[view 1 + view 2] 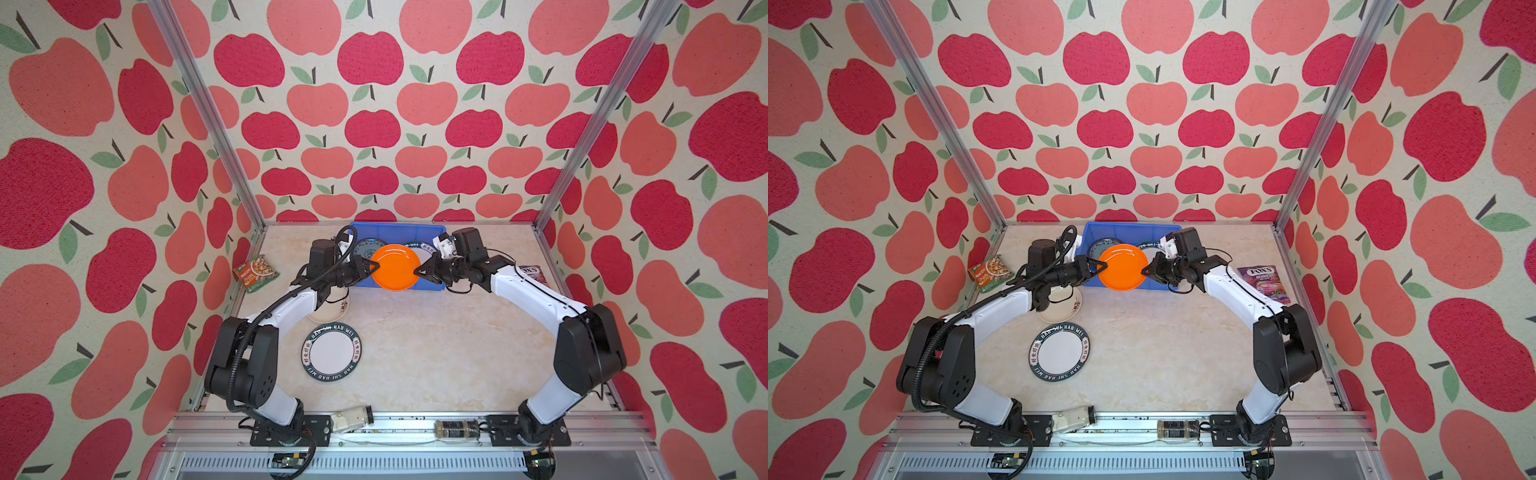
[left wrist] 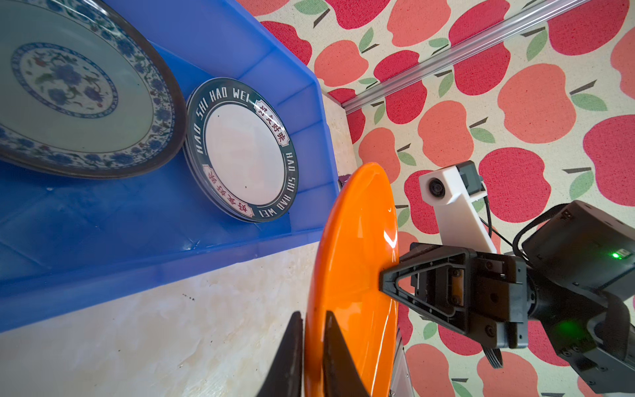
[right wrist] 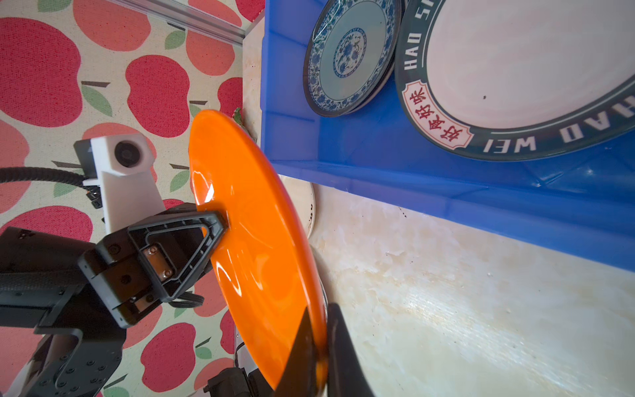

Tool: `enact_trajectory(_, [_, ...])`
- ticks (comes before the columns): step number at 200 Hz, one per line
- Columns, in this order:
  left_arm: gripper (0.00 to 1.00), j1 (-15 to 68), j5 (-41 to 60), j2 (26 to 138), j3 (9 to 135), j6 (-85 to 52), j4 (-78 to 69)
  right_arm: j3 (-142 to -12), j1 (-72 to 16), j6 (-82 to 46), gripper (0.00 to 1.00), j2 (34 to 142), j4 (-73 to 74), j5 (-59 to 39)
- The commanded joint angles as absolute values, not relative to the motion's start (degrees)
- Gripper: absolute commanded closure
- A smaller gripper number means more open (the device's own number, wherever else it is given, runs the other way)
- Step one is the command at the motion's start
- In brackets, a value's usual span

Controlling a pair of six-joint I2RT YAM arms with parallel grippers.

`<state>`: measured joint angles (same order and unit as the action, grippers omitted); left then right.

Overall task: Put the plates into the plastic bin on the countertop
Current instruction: 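Close the left gripper on the orange plate's rim while the right gripper holds it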

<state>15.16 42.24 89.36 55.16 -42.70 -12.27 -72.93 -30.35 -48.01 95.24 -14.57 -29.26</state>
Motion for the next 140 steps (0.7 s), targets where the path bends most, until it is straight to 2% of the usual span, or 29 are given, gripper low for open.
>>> enact_trajectory(1, [0.96,14.5,43.32,89.74,56.76,-41.98,-12.77,-75.23,-29.75,-48.47,1.0,95.72,-12.19,-30.67])
enact_trajectory(7, [1.0,14.26,43.6,89.94,56.76,-42.14,-12.98,-75.33,-29.66,-48.59,0.99,95.92,-11.83,-30.72])
enact_trajectory(35, [1.0,13.58,45.79,90.83,56.91,-44.11,-15.32,-76.61,-29.48,-48.57,0.83,97.4,-11.08,-31.73])
enact_trajectory(69, [1.0,13.37,48.23,91.36,56.92,-45.67,-17.52,-77.85,-29.08,-47.99,0.8,99.15,-10.75,-31.09])
enact_trajectory(97, [1.0,13.36,48.52,91.57,57.36,-45.29,-16.76,-80.06,-28.89,-48.14,0.82,101.34,-10.4,-31.63])
enact_trajectory(113, [1.0,13.27,48.43,91.5,57.62,-45.12,-16.07,-80.91,-28.85,-48.16,1.0,102.37,-10.19,-32.06])
enact_trajectory(124, [1.0,13.11,48.02,91.33,57.55,-44.93,-15.71,-81.38,-28.84,-48.1,1.0,103.02,-10.27,-31.95])
enact_trajectory(133, [0.84,12.92,47.33,90.94,57.26,-44.84,-15.43,-81.87,-28.85,-47.91,1.0,103.62,-10.52,-31.9])
enact_trajectory(140, [0.62,12.63,46.67,90.48,56.84,-44.78,-15.45,-82.45,-28.82,-47.75,1.0,104.11,-10.66,-31.86])
